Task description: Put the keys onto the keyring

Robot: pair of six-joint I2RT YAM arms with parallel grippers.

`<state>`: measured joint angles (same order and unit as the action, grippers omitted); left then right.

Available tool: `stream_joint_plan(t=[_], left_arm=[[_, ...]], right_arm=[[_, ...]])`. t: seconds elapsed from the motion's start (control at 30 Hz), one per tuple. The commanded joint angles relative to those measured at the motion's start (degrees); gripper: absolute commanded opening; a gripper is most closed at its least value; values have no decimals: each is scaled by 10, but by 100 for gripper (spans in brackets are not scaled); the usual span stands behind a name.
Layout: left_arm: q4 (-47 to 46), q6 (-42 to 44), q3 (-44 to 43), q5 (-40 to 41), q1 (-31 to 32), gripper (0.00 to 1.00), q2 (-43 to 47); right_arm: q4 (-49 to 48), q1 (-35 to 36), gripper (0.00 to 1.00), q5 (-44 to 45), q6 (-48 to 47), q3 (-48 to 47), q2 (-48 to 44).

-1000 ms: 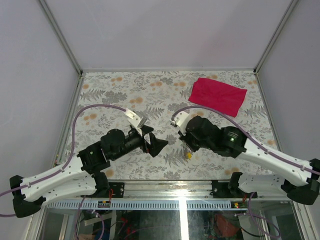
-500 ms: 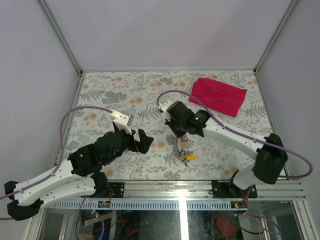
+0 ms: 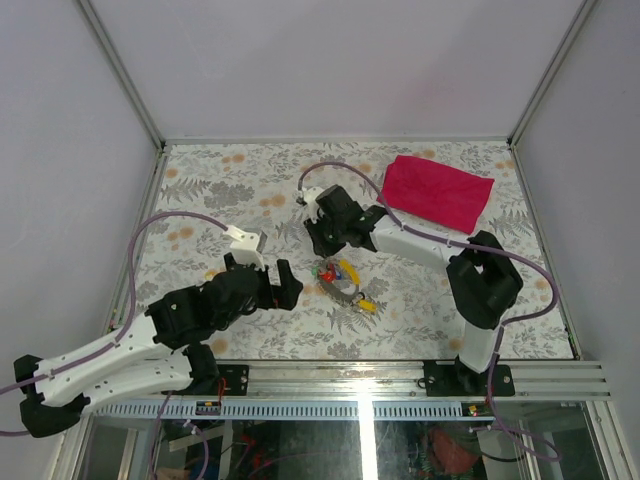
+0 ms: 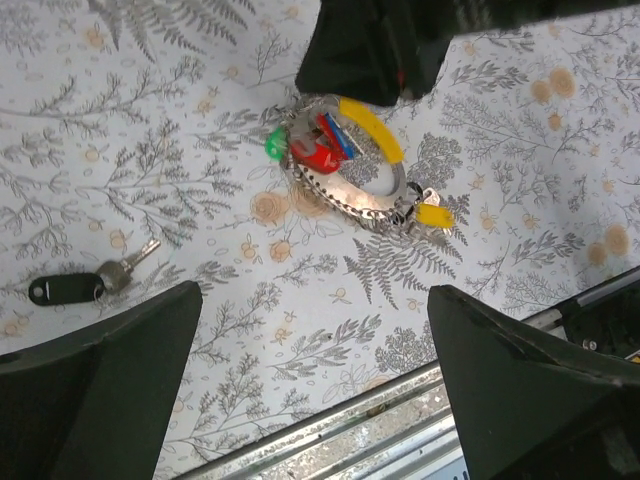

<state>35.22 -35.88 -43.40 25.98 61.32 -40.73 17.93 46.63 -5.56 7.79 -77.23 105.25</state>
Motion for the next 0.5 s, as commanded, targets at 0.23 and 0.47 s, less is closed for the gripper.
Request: stream_joint_plan(t=[0.23,0.47], left_arm=[[-50,-1,12,-129,-149,100,1],[-58,27,-7,-175,-230,100,-51]], right_arm=[[-242,-92,63,-84,144,187,-224],[-149,-92,99,-7,130,276,-441]])
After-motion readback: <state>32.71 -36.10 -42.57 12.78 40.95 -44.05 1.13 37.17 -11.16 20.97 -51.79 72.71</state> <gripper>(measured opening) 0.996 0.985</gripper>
